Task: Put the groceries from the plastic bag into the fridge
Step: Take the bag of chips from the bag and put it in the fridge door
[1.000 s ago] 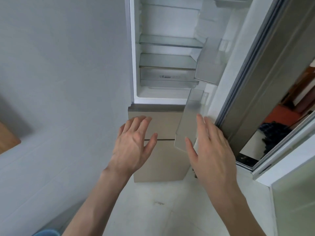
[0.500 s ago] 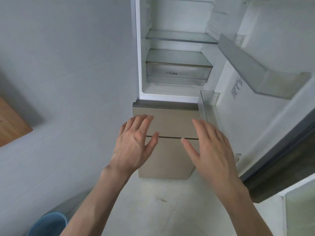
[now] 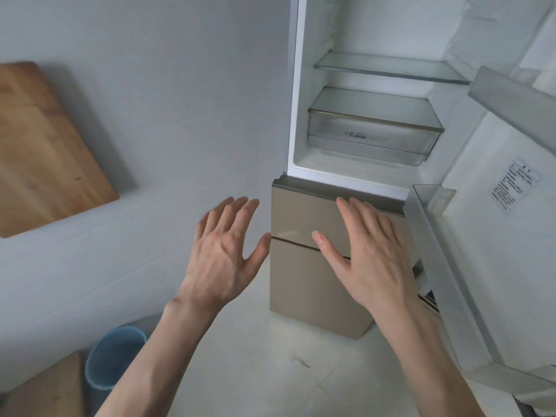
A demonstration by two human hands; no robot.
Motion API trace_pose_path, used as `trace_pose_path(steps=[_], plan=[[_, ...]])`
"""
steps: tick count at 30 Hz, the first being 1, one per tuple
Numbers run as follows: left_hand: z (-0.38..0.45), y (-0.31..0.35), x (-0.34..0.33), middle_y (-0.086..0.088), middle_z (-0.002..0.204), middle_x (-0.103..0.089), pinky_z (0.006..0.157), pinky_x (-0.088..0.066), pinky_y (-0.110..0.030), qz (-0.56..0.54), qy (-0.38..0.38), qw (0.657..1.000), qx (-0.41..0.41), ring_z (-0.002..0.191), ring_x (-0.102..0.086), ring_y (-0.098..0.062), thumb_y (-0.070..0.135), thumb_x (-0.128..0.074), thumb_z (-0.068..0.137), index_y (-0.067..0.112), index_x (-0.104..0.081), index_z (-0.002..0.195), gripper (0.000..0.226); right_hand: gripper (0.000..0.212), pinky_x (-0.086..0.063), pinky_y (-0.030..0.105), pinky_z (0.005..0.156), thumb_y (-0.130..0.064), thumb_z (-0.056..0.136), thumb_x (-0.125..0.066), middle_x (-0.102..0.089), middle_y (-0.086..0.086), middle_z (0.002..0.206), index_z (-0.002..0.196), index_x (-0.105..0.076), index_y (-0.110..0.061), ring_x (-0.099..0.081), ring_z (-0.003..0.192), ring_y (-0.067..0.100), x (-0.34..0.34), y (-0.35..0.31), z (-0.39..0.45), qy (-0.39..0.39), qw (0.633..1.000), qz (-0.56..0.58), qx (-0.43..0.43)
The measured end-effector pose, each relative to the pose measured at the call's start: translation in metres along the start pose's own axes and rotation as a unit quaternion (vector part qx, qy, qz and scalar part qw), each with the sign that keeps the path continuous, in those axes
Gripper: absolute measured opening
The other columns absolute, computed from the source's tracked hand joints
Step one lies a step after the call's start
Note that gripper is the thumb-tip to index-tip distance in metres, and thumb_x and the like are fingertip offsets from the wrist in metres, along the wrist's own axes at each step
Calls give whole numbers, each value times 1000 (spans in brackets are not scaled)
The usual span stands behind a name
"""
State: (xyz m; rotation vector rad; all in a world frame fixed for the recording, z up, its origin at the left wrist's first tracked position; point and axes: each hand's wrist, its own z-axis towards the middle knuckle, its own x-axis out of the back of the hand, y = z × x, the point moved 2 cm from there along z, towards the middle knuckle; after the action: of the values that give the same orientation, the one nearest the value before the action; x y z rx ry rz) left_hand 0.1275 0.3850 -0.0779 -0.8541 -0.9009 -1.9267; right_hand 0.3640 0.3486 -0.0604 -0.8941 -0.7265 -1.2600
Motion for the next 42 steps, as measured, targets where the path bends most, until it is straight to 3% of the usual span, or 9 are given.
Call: trace_pose_path(steps=[10,20,31,42], plan=[[-57,-56,45,1,146,-54,114,-37,-43,90,39,984,151,143,-43,-25,51,-49,99,20,-50,145,55,70,-43,47,107,-66,98,-40,-61,4,136,145,-53,-15,-56,123,30,-40,-72,31,-23,988,59,144],[-148,-128,138,2,151,-51,117,-33,-40,186,66,934,296,146,-39,-21,55,-44,99,23,-47,148,59,77,-38,48,116,-69,97,-34,-55,9,148,150,-48,-14,-51,138,30,-60,-228,25,-52,947,173,264],[-297,-193,264,6,154,-46,120,-30,-41,256,137,843,452,148,-35,-19,57,-45,100,27,-44,150,58,75,-38,46,118,-69,99,-37,-53,6,151,152,-45,-16,-48,142,25,-50,-445,-50,-81,852,275,438],[-456,-231,374,5,144,-56,115,-32,-41,343,175,741,550,139,-44,-22,53,-47,96,25,-52,144,56,73,-38,43,117,-71,100,-33,-56,1,148,150,-47,-20,-51,137,22,-28,-639,-158,-105,755,308,569]])
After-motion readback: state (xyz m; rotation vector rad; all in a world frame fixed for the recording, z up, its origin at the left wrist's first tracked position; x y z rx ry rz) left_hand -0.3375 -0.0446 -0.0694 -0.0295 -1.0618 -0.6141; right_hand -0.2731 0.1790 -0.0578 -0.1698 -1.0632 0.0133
